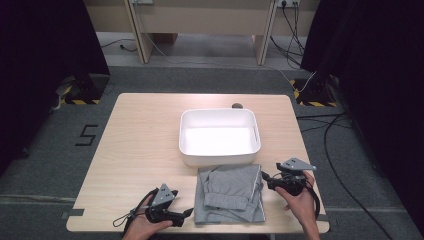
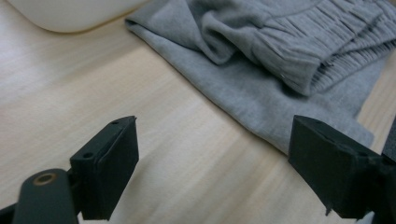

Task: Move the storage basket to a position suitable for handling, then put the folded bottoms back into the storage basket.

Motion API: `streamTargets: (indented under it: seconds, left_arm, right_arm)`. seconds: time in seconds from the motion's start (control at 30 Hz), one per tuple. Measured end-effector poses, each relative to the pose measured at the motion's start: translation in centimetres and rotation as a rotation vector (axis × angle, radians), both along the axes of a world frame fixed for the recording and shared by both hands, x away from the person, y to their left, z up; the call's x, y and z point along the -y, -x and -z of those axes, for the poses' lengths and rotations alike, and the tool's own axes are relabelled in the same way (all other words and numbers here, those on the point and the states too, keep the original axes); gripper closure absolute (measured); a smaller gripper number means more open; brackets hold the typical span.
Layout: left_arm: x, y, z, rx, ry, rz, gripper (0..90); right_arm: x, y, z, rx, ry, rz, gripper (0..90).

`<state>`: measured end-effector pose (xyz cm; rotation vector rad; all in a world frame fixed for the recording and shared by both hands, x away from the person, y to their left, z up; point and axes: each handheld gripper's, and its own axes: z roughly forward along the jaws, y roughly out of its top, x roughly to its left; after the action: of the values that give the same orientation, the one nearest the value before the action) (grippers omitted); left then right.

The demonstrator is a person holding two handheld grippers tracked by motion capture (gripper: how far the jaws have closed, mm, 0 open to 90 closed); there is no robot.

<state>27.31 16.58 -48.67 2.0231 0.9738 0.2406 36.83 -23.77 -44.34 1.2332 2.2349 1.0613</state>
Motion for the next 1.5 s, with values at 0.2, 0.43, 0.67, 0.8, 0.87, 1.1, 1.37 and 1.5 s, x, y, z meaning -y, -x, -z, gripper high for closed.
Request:
streamTargets:
  seconds: [0.2,0.43,0.67,0.8,0.87,1.1,1.37,1.5]
  left_arm:
    - [0.7,0.8,0.1,0.013,-0.016,0.029,15.0]
    - [2.2,1.6,0.4,0.006,-0.012,0.074,14.8]
    - [3.4,1.9,0.8,0.008,-0.021,0.105,14.5]
    - [4.3,1.7,0.8,0.016,-0.022,0.113,14.4]
    - [4.6,1.6,0.7,-0.001,-0.007,0.124,14.4]
    - [6.0,1.2,0.7,-0.01,0.002,0.136,15.1]
    - [7.1,-0.3,0.6,-0.016,0.028,0.141,31.8]
    - [6.7,-1.0,0.6,-0.015,0.036,0.157,50.9]
  right_arm:
    - [-0.5,-0.1,0.2,-0.006,0.014,-0.018,31.7]
    - [-0.8,-0.5,0.6,-0.01,0.026,-0.026,31.0]
    - [-1.1,-0.8,0.9,-0.017,0.03,-0.039,31.0]
    - [-1.3,-1.1,1.1,-0.023,0.023,-0.041,31.0]
    - [-1.3,-1.2,1.1,-0.027,0.027,-0.041,30.8]
    - [-1.5,-1.2,1.2,-0.025,0.03,-0.045,31.2]
    - [-1.6,-1.3,1.3,-0.035,0.026,-0.044,31.1]
    - [-1.6,-1.4,1.3,-0.033,0.028,-0.05,31.0]
